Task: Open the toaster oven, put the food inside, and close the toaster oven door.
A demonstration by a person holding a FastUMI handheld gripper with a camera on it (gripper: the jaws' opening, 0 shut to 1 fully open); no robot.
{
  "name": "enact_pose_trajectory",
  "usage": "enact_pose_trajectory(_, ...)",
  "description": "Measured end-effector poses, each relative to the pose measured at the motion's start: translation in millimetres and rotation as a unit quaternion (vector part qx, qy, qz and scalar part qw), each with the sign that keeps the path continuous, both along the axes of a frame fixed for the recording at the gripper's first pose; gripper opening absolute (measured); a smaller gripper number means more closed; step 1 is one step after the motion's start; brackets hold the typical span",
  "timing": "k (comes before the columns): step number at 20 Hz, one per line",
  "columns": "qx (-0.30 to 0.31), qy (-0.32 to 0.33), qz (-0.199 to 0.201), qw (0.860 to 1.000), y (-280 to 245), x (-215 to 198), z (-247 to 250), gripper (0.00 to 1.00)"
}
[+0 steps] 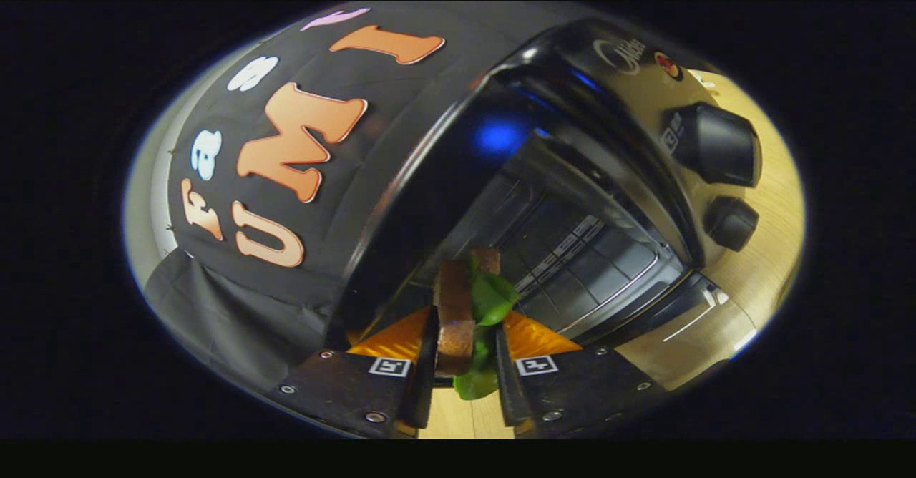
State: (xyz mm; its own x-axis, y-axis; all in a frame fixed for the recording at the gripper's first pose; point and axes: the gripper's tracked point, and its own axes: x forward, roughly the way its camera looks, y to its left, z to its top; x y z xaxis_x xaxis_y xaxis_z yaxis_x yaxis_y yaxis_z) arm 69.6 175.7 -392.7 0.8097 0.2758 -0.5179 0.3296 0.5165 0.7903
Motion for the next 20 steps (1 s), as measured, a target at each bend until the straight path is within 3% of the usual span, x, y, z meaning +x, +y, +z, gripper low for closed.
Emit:
enact_pose_trajectory(5, -0.032, 0.012, -0.019, 0.999, -4, 2, -6, 0.53)
enact_pose_trajectory(13, -0.094, 0.079, 0.048, 0.991, -6, -31, 1, 0.82)
enact_pose_trajectory(15, -0.102, 0.109, 0.066, 0.987, -8, -46, -5, 0.96)
enact_pose_trajectory(20, -0.128, 0.121, 0.086, 0.981, -26, -66, 0, 0.97)
